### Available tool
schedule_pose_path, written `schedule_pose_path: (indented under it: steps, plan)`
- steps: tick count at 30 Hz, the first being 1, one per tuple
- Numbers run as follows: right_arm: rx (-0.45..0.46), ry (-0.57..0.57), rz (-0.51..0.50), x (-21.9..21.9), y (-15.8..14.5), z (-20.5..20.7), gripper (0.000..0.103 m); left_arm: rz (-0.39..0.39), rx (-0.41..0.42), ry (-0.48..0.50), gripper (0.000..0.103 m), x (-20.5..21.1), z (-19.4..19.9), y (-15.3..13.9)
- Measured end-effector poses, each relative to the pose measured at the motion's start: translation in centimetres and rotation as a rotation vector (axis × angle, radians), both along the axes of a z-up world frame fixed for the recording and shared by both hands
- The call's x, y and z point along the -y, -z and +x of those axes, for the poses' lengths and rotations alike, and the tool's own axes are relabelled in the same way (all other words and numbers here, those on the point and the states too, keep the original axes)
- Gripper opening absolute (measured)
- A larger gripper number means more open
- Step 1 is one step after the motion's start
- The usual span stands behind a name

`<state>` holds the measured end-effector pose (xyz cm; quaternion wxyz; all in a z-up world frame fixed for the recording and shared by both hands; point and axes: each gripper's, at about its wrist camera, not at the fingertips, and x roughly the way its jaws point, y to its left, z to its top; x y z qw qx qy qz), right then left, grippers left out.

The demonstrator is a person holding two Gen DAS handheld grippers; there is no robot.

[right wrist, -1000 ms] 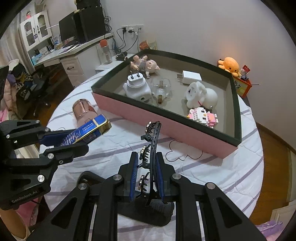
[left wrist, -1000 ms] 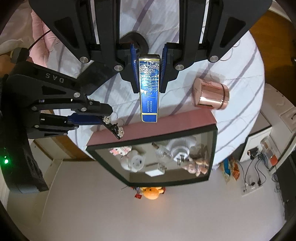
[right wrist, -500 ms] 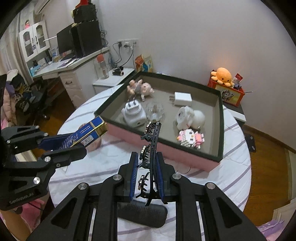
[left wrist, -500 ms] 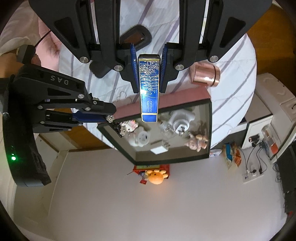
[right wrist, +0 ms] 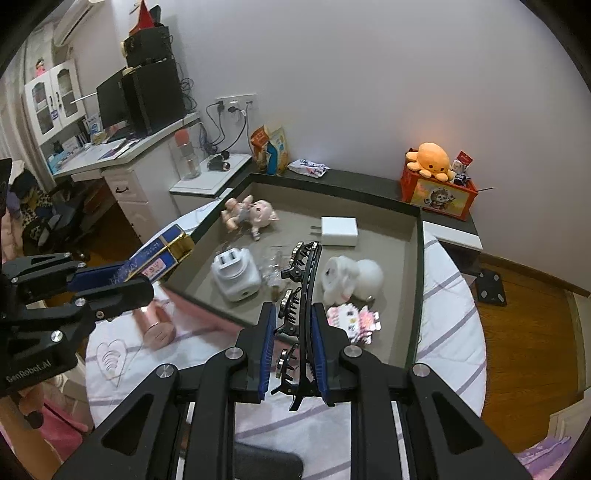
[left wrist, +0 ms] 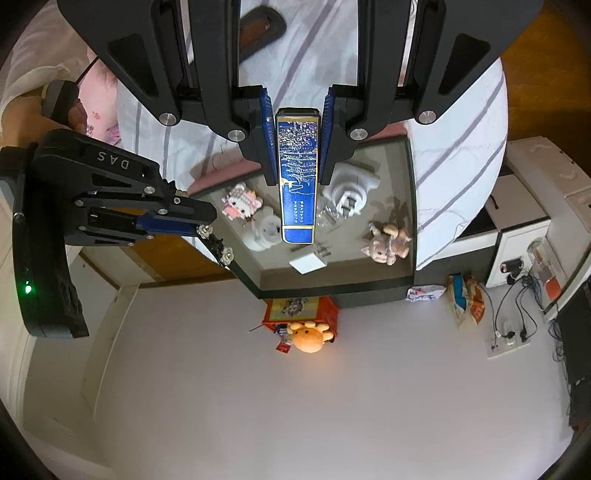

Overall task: Organize rigid objects
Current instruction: 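Lower both tools into the pink box and open them to release the items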

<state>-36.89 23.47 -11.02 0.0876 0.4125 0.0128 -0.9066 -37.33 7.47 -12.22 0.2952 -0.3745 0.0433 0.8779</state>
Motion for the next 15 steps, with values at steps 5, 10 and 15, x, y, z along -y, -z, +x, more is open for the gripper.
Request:
schedule_pose_path:
  steps: [5, 10, 15]
  plan:
    - [0.002, 0.013, -0.003, -0.9, 0.4, -1.9, 0.019, -0.010, 0.009, 0.010, 0.021, -1.5, -2.2, 0.3]
    - [0.014, 0.033, -0.008, -2.3, 1.1, -4.3, 0.019, -0.034, 0.014, 0.020, 0.021, -2.9, -4.8, 0.6]
    - [0.041, 0.053, 0.001, -3.7, 2.0, -7.5, 0.019, -0.049, 0.048, 0.036, 0.021, -4.5, -8.5, 1.0]
